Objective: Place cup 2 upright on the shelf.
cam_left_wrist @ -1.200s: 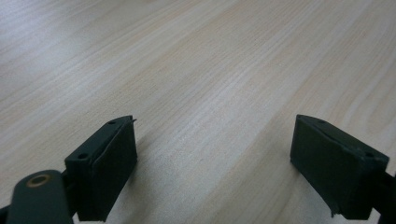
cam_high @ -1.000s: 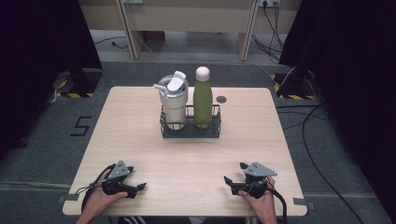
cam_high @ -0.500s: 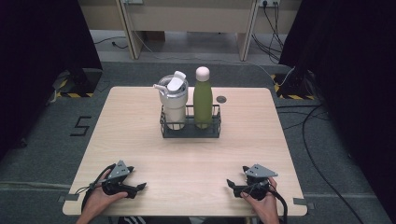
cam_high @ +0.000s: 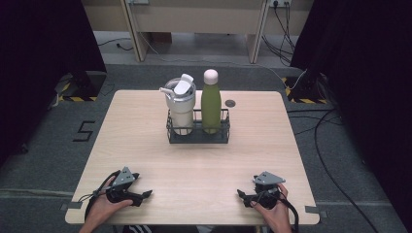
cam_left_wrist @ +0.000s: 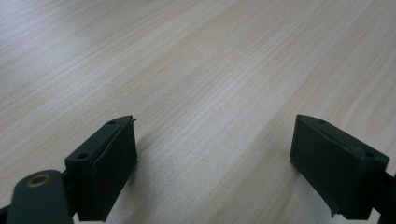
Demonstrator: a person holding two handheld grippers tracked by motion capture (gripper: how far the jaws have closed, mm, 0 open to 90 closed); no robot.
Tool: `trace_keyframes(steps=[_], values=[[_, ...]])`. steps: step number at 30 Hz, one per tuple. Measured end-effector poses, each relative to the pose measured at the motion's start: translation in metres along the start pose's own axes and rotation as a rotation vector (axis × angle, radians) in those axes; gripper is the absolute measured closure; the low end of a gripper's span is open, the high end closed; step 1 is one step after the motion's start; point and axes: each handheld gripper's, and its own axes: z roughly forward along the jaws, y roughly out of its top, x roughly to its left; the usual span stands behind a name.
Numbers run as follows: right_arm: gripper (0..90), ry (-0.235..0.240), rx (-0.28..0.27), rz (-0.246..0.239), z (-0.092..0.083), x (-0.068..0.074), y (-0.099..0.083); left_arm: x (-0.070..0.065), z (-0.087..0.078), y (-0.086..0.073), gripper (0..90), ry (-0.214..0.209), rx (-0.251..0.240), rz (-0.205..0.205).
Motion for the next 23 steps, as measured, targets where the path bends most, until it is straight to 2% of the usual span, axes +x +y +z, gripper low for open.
trace_keyframes(steps=[2, 6, 12, 23], values=[[14.3, -0.007, 0.022, -0.009, 0.0013, 0.0005, 0.0001, 0.0, 0.0, 0.0, 13.8, 0.0, 0.0, 0.0], [12.6, -0.003, 0.025, -0.006, 0.0016, 0.0, 0.0001, 0.0, 0.0, 0.0, 13.8, 0.0, 0.001, 0.001], [0.3, -0.007, 0.059, -0.008, 0.0048, 0.0001, 0.0013, -0.0001, 0.0001, 0.0, 13.8, 0.001, -0.001, 0.0], [0.3, -0.007, 0.058, -0.01, 0.0048, 0.0, 0.0012, 0.0001, -0.0001, 0.0, 13.8, 0.001, 0.001, 0.002]])
